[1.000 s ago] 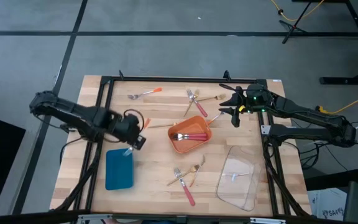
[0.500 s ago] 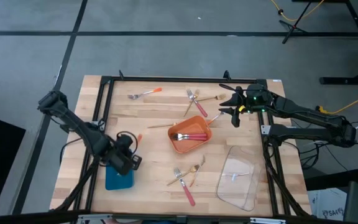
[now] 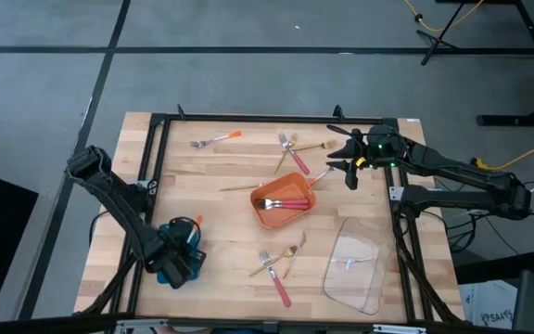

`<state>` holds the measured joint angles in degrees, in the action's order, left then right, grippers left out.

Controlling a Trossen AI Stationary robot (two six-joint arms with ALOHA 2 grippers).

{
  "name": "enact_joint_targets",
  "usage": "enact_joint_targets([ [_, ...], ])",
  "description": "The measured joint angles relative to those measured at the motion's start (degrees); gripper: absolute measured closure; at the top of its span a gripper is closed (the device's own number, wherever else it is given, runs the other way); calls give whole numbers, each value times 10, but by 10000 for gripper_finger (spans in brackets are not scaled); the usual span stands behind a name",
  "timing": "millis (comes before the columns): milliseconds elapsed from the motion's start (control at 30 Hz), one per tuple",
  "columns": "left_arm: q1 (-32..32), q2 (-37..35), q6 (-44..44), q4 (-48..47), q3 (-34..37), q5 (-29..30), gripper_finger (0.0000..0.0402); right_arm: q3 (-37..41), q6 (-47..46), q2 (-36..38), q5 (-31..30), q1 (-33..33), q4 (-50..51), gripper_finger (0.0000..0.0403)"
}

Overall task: Sort silverware by color (type)
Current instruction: Put the orange fork into the blue bin

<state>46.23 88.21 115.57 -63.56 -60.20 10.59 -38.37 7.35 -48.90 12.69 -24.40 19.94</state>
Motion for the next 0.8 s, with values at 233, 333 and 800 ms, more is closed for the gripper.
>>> enact_joint_targets([
  [233,16,25,-2,-21,0,5,397,0,0,0,0,0,0,301],
  [333,21,37,-3,-21,0,5,397,0,0,0,0,0,0,301],
  [800,32,82,-6,-17,0,2,389,0,0,0,0,0,0,301],
])
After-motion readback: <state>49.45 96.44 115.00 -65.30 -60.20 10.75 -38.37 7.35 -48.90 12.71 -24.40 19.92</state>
